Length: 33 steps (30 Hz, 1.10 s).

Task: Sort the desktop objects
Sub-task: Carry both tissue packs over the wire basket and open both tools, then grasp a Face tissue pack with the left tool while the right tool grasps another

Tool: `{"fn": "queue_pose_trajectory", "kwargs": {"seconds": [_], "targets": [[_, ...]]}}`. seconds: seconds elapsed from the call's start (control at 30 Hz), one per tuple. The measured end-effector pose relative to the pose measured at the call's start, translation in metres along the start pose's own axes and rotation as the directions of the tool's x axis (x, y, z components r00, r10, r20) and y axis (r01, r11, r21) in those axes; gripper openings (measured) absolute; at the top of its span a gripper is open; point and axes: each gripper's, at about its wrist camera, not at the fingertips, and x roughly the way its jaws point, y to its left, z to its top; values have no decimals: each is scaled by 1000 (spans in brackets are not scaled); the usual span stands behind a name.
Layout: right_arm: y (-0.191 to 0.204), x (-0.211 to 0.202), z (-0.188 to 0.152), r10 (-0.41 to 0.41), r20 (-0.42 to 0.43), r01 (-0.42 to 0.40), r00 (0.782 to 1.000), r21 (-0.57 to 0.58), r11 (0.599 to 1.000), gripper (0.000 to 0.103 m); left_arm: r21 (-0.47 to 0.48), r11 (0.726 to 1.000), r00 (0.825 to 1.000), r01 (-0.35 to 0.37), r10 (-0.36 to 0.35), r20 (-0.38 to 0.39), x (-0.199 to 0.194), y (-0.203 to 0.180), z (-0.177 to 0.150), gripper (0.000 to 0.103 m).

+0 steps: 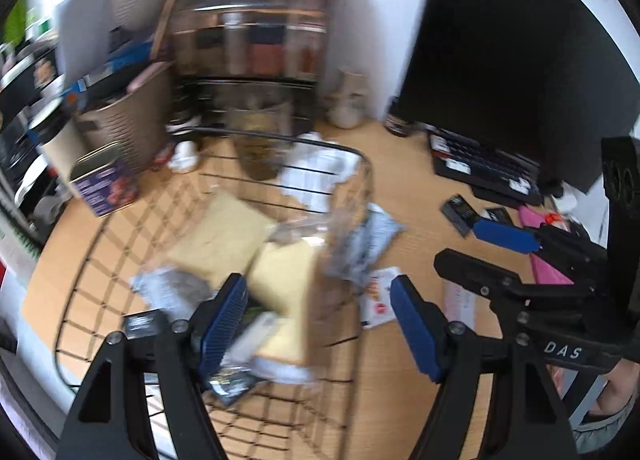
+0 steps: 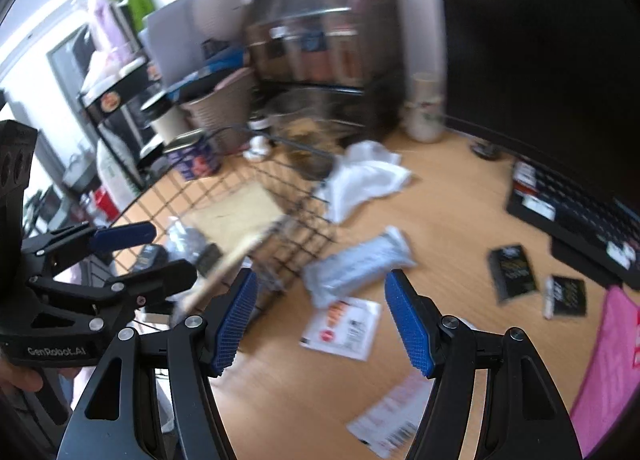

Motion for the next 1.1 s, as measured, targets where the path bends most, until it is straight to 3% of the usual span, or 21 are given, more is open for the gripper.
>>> {"fn": "queue_pose_trajectory", "kwargs": {"seconds": [0.47,0.83,0.97,1.03,1.1], "targets": [[-90,-24,-46,-104,-25,106,994,141,984,67,154,982,990,111,-96,-103,52,-94,-4,77],[-163,-29,-81,-191,-87,208,978,274,939,67,236,949,952,207,-140,-272,125,-148,-34,77],[-174,-24,-85,-191,-99,211,977,285,935,67,267,943,952,198,-120,-283,139,-157,-38,77],[-179,-19,-86,-189,-108,213,976,290,933,67,276,944,960,179,-107,-258,143,-158,-36,59],[-184,-14,-86,-189,-117,216,975,296,931,67,287,943,960,170,-93,-263,151,-159,-35,54]]}}
